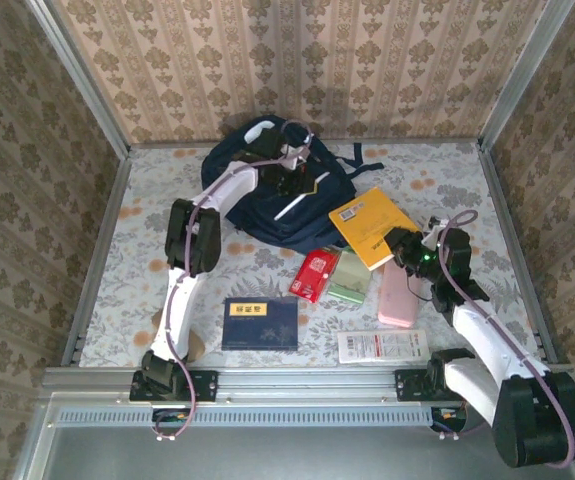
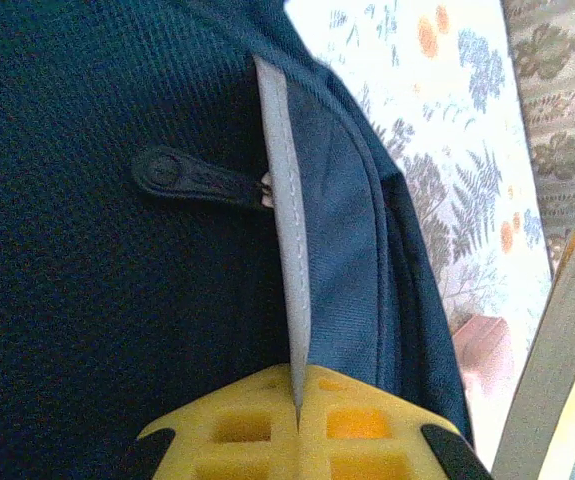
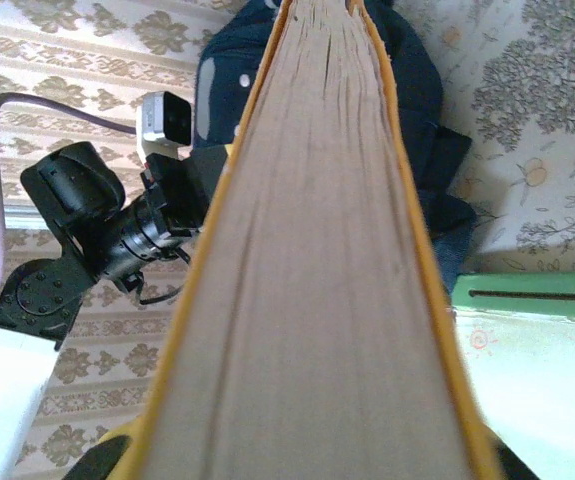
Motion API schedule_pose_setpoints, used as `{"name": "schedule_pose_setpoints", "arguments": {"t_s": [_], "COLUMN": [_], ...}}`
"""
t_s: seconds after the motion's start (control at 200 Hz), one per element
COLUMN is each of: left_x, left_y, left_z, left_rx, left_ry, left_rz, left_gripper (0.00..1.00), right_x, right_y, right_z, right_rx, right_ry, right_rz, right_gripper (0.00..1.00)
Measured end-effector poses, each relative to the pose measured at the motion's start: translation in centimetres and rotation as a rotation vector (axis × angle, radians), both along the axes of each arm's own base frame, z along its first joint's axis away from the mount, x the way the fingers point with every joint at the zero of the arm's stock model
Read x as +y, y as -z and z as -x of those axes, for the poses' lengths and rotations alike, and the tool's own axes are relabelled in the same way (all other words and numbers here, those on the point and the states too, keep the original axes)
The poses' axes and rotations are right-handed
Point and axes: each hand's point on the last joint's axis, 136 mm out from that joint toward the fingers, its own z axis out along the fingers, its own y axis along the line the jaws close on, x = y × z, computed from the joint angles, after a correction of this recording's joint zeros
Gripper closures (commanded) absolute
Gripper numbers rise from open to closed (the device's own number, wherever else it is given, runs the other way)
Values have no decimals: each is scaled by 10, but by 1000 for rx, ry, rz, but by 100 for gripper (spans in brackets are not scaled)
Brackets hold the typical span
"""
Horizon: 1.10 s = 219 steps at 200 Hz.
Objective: Pack books, pencil case, and school supplies into a backpack
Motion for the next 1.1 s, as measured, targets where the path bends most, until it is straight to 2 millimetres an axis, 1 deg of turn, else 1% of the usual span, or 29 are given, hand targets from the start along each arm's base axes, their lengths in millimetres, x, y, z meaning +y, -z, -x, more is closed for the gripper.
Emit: {"name": "schedule_pose_setpoints", "arguments": {"t_s": [0.105,0.185,0.27,0.325,0.385,0.45,0.565,0.71,0.805,0.87,0.945,1.01,1.095], "left_x": [18,33,44,50,55,58,62,68,72,72,73,73,74], "left_y": [-38,-75,-112,-129,-141,-148,-151,-157,-166,-173,-179,-185,-190], "left_z": [-11,-22,-30,-31,-30,-30,-30,-31,-29,-27,-26,-26,-26], "left_rx": [-31,-66,-116,-132,-139,-137,-120,-98,-95,-101,-107,-117,-116], "left_ry": [-44,-76,-93,-102,-110,-115,-122,-137,-142,-142,-143,-145,-152], "left_rz": [33,74,119,142,159,171,186,215,233,244,253,265,282], "left_gripper": [100,100,100,100,100,100,100,100,100,100,100,100,100], "right_x": [0,3,10,19,31,45,72,107,131,149,166,183,207], "right_y": [-5,-2,3,5,5,2,-10,-29,-32,-28,-17,-4,14], "right_z": [-1,-1,-1,-2,-4,-9,-24,-57,-85,-107,-131,-155,-184], "right_rx": [-15,-8,9,21,28,25,9,-20,-25,-16,6,32,61], "right_ry": [-4,-14,-34,-62,-98,-140,-214,-278,-309,-321,-323,-319,-316], "right_rz": [8,10,14,20,29,43,62,59,49,51,61,69,77], "right_gripper": [100,100,100,100,100,100,100,100,100,100,100,99,94]}}
